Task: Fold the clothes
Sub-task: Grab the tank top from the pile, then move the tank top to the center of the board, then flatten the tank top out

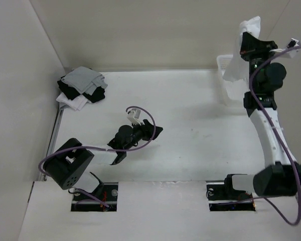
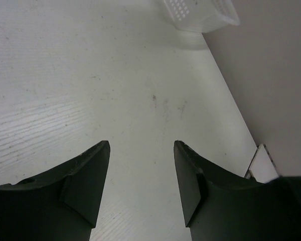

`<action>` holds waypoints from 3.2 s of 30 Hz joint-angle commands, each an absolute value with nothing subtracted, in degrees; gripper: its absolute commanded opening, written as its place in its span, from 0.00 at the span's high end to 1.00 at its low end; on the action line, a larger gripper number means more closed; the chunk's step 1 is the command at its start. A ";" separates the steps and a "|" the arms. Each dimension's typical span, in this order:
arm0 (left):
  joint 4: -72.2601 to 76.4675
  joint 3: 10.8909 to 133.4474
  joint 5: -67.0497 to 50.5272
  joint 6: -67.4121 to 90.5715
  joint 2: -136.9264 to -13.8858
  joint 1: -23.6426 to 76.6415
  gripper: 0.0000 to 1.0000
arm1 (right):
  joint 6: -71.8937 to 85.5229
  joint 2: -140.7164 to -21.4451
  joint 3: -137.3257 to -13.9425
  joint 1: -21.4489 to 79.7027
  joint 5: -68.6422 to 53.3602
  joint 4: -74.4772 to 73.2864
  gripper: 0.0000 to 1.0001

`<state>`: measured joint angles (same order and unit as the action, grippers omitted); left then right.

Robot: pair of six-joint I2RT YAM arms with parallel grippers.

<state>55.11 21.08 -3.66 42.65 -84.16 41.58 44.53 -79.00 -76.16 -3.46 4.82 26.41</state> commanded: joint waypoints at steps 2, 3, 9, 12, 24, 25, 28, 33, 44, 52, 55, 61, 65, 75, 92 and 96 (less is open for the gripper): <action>59.42 17.94 -0.01 44.20 -77.36 37.15 0.47 | 43.59 -66.57 -69.88 5.20 -4.28 27.34 0.97; 59.15 17.06 0.87 44.73 -75.95 35.83 0.47 | 43.77 -64.88 -69.26 6.88 -5.52 26.81 0.96; 56.69 13.71 2.37 47.63 -68.73 29.05 0.47 | 47.19 -55.46 -55.91 21.91 -9.14 25.49 0.94; 55.38 13.01 2.46 48.34 -65.92 27.12 0.45 | 49.30 -56.68 -46.79 27.88 -9.15 26.80 0.89; 38.78 20.46 11.75 40.79 -65.11 32.28 0.43 | 47.03 -53.51 -25.13 32.04 4.28 9.96 0.63; 37.19 22.31 13.08 40.17 -67.65 33.08 0.44 | 46.41 -55.79 -26.01 31.95 5.70 8.45 0.72; 34.02 27.58 14.15 39.90 -74.94 34.05 0.44 | 45.36 -63.95 -29.25 32.47 7.82 8.61 0.82; 31.73 33.03 19.32 41.91 -84.52 29.68 0.42 | 42.64 -85.10 -39.77 34.84 8.17 17.54 0.48; 22.34 48.67 23.44 33.60 -99.22 33.25 0.75 | 43.15 -94.93 -42.72 34.23 11.51 25.48 0.55; 15.47 58.00 27.51 30.32 -107.57 34.67 0.76 | 44.38 -93.52 -38.24 33.53 9.93 30.58 0.54; 14.77 60.63 28.48 29.27 -109.68 34.41 0.75 | 44.91 -93.25 -36.57 33.44 9.06 32.60 0.54; 13.97 61.17 29.79 29.18 -110.39 34.85 0.74 | 45.88 -93.52 -35.07 32.30 7.30 35.15 0.54; 14.50 61.79 28.13 29.62 -111.97 34.76 0.72 | 46.32 -93.43 -34.98 32.47 6.77 35.86 0.54; 14.41 60.91 28.74 30.23 -109.43 34.76 0.88 | 46.49 -94.04 -35.68 32.56 6.68 36.04 0.53; 15.12 52.83 22.25 32.78 -94.06 34.14 0.95 | 50.35 -103.44 -43.06 29.49 3.70 38.58 0.42; 15.21 50.89 18.64 32.87 -86.86 33.36 0.96 | 52.55 -107.48 -46.83 27.82 -0.86 39.55 0.42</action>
<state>12.75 51.66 22.52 31.92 -95.09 33.85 49.87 -104.81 -42.92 29.19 3.11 34.89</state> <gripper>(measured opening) 0.051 0.580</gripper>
